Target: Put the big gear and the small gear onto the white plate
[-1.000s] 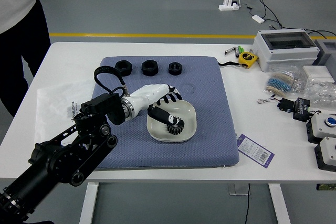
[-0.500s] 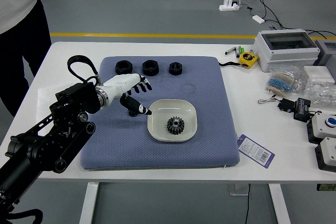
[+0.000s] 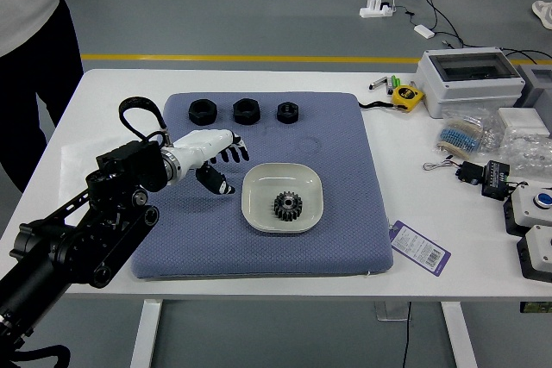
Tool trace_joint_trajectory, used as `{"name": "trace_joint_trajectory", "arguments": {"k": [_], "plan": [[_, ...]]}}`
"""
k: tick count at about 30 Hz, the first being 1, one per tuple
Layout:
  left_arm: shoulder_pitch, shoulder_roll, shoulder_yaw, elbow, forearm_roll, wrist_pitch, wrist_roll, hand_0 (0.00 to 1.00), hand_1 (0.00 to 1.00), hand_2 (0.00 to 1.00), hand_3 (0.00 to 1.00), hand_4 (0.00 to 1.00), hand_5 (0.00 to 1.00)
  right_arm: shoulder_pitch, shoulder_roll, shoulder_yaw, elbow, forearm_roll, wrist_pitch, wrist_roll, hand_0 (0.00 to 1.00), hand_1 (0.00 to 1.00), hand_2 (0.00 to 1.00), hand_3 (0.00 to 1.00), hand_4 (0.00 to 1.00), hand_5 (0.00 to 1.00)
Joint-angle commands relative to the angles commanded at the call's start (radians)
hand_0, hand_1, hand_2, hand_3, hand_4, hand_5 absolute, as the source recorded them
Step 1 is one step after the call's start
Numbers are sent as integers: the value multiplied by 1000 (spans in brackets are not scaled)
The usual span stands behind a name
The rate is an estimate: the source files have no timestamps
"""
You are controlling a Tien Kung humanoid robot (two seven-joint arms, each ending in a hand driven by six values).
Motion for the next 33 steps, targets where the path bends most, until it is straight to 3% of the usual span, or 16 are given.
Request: {"name": "trace_joint_trajectory", "arguments": {"k": [15, 16, 33], "plan": [[-6, 3, -2, 17, 53, -29, 9, 474, 586, 624, 634, 858, 2, 5, -1, -1, 0, 1, 1, 2, 651, 660, 731, 575, 835, 679], [-6, 3, -2, 17, 55, -32, 10, 465, 578, 617, 635, 731, 2, 5, -1, -1, 0, 1, 1, 2, 651, 660, 731, 575, 835, 680], [-8, -1, 9, 55, 60, -26, 15, 458, 570, 609, 630, 678, 2, 7, -1, -1, 0, 3, 0, 1, 652, 659, 730, 575, 835, 680]]}}
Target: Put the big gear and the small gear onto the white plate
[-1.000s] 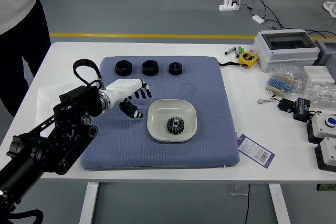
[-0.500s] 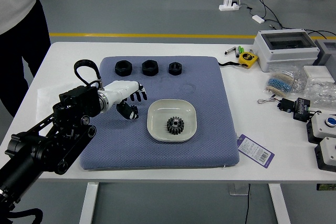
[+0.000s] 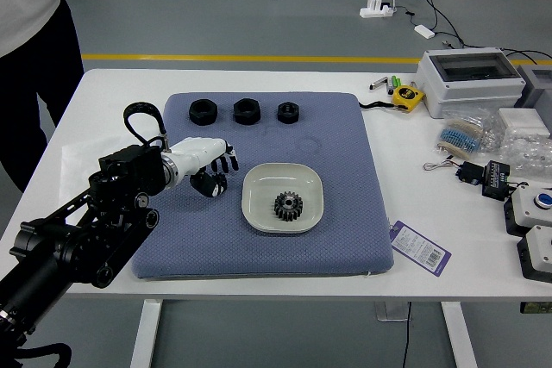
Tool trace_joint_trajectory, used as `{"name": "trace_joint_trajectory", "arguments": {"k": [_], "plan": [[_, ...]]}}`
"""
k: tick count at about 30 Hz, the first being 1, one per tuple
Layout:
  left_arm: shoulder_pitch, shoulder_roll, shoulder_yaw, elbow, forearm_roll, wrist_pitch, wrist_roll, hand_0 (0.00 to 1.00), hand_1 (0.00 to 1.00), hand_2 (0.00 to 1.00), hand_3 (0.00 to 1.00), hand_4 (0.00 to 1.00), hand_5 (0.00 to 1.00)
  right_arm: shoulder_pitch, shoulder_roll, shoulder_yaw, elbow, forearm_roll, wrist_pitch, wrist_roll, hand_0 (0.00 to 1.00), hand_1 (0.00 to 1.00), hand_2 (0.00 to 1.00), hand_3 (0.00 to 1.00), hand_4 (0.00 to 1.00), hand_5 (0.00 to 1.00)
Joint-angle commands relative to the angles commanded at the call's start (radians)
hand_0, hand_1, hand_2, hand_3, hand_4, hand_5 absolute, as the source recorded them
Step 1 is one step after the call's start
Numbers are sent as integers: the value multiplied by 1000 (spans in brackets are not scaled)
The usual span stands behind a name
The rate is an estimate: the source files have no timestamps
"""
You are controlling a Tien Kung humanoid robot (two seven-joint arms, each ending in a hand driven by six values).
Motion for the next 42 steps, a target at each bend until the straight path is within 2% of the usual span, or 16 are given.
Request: {"name": "trace_joint_trajectory", "arguments": {"k": [1, 2, 7, 8, 13, 14, 19, 20, 25, 26, 31, 32, 37, 38, 42], "plan": [[0, 1, 1, 1, 0, -1, 0, 458, 570, 609, 630, 678, 2, 0, 0, 0, 0, 0, 0, 0, 652, 659, 730, 575, 835, 680], [1, 1, 1, 1, 0, -4, 1, 453, 560, 604, 619, 575, 2, 0, 0, 0, 0, -1, 0, 0, 651, 659, 730, 575, 835, 680], [3, 4, 2, -3, -5, -20, 6, 453, 560, 604, 619, 575, 2, 0, 0, 1, 0, -2, 1, -1, 651, 659, 730, 575, 835, 680], [4, 6, 2, -7, -8, -26, 7, 451, 559, 604, 622, 521, 2, 0, 0, 1, 0, -2, 0, -1, 652, 659, 731, 575, 836, 680], [4, 7, 1, -6, -8, -33, 9, 451, 559, 604, 622, 521, 2, 0, 0, 2, 0, -2, 0, -1, 652, 659, 731, 575, 836, 680], [4, 7, 1, -6, -8, -34, 9, 442, 546, 593, 612, 450, 2, 0, 0, 2, 0, -3, 0, -1, 651, 660, 731, 575, 836, 680], [5, 8, 2, -7, -9, -46, 14, 442, 546, 593, 612, 450, 2, 0, 0, 2, 0, -3, 1, -2, 651, 660, 731, 575, 836, 680], [5, 9, 2, -8, -9, -50, 16, 406, 501, 548, 589, 375, 2, 0, 0, 1, 0, -3, 1, -1, 652, 660, 731, 575, 836, 680], [8, 9, 6, -9, -12, -62, 22, 406, 501, 548, 589, 375, 2, -1, 0, 1, 0, -1, 1, -1, 652, 660, 731, 575, 836, 680], [9, 9, 7, -9, -13, -64, 23, 351, 446, 501, 544, 244, 2, -1, 0, 1, 0, -1, 1, -1, 652, 660, 731, 575, 835, 680], [11, 9, 11, -13, -16, -68, 27, 351, 446, 501, 544, 244, 2, -4, 0, 2, 0, -2, 1, -1, 652, 660, 731, 575, 835, 680], [11, 9, 11, -15, -16, -69, 28, 332, 433, 487, 531, 168, 2, -4, 0, 1, 0, -2, 1, -1, 651, 660, 731, 574, 835, 680], [12, 12, 6, -28, -11, -74, 32, 332, 433, 487, 531, 168, 2, -7, 0, 3, 0, -5, 0, -2, 651, 660, 731, 574, 835, 680], [12, 13, 3, -33, -10, -75, 33, 329, 429, 484, 526, 107, 2, -8, 0, 4, 0, -5, 0, -2, 652, 661, 731, 575, 835, 680], [11, 16, -5, -46, -6, -75, 36, 329, 429, 484, 526, 107, 2, -10, 1, 5, 0, -7, 0, -2, 652, 661, 731, 575, 835, 680]]}}
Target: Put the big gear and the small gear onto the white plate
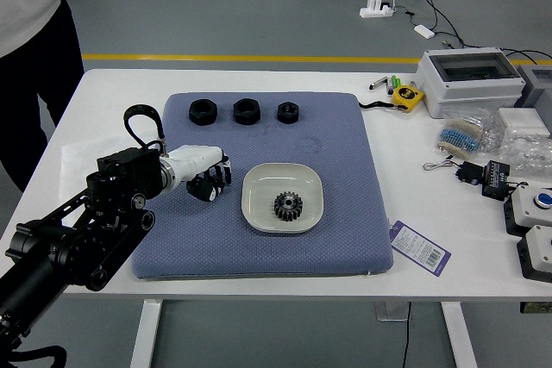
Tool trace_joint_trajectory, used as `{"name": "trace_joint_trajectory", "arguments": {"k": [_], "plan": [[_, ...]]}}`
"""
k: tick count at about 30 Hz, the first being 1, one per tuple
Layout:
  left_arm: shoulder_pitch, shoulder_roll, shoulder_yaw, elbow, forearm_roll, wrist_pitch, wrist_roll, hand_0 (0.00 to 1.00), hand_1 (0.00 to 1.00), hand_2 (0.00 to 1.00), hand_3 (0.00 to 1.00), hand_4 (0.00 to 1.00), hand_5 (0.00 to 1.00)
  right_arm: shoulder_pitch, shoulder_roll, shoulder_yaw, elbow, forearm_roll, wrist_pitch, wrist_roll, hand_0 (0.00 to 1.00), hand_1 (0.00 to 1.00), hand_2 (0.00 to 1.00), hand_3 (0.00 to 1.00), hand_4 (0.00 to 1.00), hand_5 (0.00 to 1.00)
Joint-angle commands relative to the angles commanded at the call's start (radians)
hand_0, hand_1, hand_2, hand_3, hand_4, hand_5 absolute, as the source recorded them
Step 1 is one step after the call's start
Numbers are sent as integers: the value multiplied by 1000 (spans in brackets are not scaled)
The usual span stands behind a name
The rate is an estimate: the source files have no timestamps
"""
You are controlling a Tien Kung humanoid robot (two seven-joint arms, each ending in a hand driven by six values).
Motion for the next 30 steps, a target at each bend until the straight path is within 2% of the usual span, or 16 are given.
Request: {"name": "trace_joint_trajectory", "arguments": {"k": [6, 13, 15, 19, 20, 25, 26, 28, 30], "plan": [[1, 1, -18, -28, 7, 1, 5, 323, 424, 477, 519, 80, 2, -3, 0, 1, 0, 0, -1, 0, 651, 660, 731, 575, 835, 680], [0, 2, -23, -108, -13, 17, 12, 323, 424, 475, 520, 99, 2, -4, 1, -1, 0, 4, -1, 1, 652, 660, 731, 575, 835, 680], [2, -4, -5, -154, -34, 18, 18, 323, 422, 473, 519, 122, 2, -2, 0, 0, 0, 3, -1, 1, 651, 660, 732, 575, 835, 680], [1, -17, 35, -199, -66, 24, 20, 323, 422, 473, 519, 122, 2, 0, 0, -1, 0, 3, -1, 1, 651, 660, 732, 575, 835, 680], [1, -20, 44, -204, -73, 26, 20, 324, 424, 474, 524, 171, 2, 0, 0, -1, 0, 3, -1, 1, 651, 660, 731, 575, 835, 680], [-5, -41, 115, -203, -108, 34, 21, 324, 424, 474, 524, 171, 2, 4, 0, -4, 0, 8, -1, 3, 651, 660, 731, 575, 835, 680], [-7, -46, 127, -194, -109, 36, 22, 339, 447, 495, 545, 582, 2, 6, 0, -5, 0, 9, -1, 3, 652, 660, 730, 575, 836, 680], [-9, -50, 137, -185, -109, 38, 23, 339, 447, 495, 545, 582, 2, 7, -1, -6, 0, 10, -1, 4, 652, 660, 730, 575, 836, 680], [-12, -57, 145, -159, -101, 59, 21, 339, 447, 495, 545, 582, 2, 8, -1, -7, 0, 14, -1, 6, 652, 660, 730, 575, 836, 680]]}}
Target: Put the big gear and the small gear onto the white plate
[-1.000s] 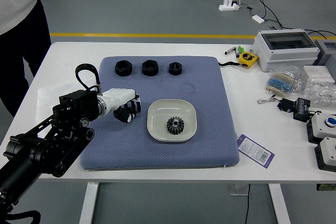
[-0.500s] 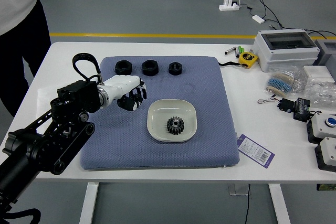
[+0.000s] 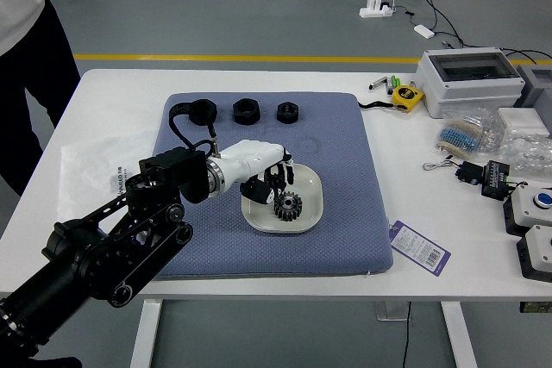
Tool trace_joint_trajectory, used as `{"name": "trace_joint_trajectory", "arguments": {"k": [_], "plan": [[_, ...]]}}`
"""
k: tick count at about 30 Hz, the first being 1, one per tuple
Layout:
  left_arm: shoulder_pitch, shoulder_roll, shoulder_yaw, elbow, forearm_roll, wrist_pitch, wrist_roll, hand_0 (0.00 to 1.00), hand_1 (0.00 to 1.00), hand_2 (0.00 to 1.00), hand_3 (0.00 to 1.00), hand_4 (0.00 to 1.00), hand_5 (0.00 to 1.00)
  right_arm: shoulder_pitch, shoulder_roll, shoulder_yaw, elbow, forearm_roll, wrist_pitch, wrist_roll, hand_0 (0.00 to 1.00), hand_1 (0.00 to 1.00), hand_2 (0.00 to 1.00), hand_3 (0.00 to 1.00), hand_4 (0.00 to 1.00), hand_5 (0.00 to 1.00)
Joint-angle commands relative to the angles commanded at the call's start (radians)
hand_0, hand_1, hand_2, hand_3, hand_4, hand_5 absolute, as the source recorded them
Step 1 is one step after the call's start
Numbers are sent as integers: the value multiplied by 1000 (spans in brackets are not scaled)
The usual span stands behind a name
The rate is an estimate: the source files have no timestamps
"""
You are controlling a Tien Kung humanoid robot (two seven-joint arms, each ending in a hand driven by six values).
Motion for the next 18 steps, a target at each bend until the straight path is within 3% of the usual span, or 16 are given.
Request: {"name": "trace_joint_trajectory", "arguments": {"k": [1, 2, 7, 8, 13, 14, 18], "plan": [[-1, -2, 0, 7, 5, 5, 0, 339, 447, 495, 545, 582, 2, 0, 0, -1, 0, 1, 0, 1, 652, 660, 730, 575, 836, 680], [-2, -3, -1, 15, 9, 8, 1, 439, 565, 569, 605, 912, 2, 1, 0, -1, 0, 2, 0, 1, 652, 658, 730, 575, 836, 680], [-2, -3, -4, 35, 25, 30, 1, 439, 565, 569, 605, 912, 2, 2, -2, 1, -1, -2, 2, 1, 652, 658, 730, 575, 836, 680], [-2, -3, -5, 36, 26, 32, 1, 514, 651, 679, 639, 977, 2, 2, -2, 1, -1, -3, 2, 1, 652, 659, 730, 575, 835, 680], [-1, -3, -12, 52, 34, 48, 0, 514, 651, 679, 639, 977, 2, 2, -2, 1, -1, -5, 2, 1, 652, 659, 730, 575, 835, 680], [0, -3, -15, 54, 36, 51, 0, 555, 684, 739, 729, 998, 2, 2, -2, 1, 0, -4, 2, 1, 652, 659, 729, 575, 835, 680], [1, -3, -23, 47, 36, 66, -4, 555, 684, 739, 729, 998, 2, 2, -1, 1, 0, -3, 1, 1, 652, 659, 729, 575, 835, 680]]}}
